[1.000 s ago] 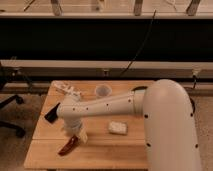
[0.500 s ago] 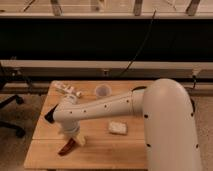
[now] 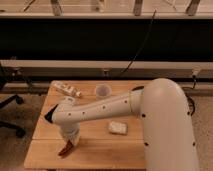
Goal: Drag the pepper across the table
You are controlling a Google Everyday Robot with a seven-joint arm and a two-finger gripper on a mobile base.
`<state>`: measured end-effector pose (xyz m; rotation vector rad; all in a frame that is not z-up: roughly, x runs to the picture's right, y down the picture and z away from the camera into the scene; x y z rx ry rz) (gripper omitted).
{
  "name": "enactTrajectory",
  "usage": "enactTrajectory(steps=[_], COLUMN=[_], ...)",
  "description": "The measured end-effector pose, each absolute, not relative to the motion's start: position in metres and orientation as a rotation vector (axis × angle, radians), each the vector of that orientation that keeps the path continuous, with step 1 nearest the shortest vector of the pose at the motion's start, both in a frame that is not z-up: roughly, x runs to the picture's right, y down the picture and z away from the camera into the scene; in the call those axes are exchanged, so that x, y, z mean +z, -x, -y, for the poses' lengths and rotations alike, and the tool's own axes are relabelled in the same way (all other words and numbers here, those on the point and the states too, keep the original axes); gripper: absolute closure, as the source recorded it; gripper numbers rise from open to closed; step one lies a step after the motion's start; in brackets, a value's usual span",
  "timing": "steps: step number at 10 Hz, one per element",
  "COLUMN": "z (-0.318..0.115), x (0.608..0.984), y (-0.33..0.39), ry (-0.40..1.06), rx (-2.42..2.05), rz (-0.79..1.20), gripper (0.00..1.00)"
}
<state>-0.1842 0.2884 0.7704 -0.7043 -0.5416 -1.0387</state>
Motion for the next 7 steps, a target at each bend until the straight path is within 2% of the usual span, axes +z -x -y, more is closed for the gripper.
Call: enactTrajectory(steps=[1, 2, 5, 7], z=[-0.291, -0.292, -0.289, -0.276], x=[0.770, 0.769, 0.766, 0.778], y=[0.184, 0.184, 0.179, 0.168], ry=[0.709, 0.711, 0.706, 0.707], rx=[-1.040, -1.043, -1.046, -1.049], rz=[0.543, 0.545, 0.551, 0.548], gripper=[0.95, 0.99, 1.00, 1.00])
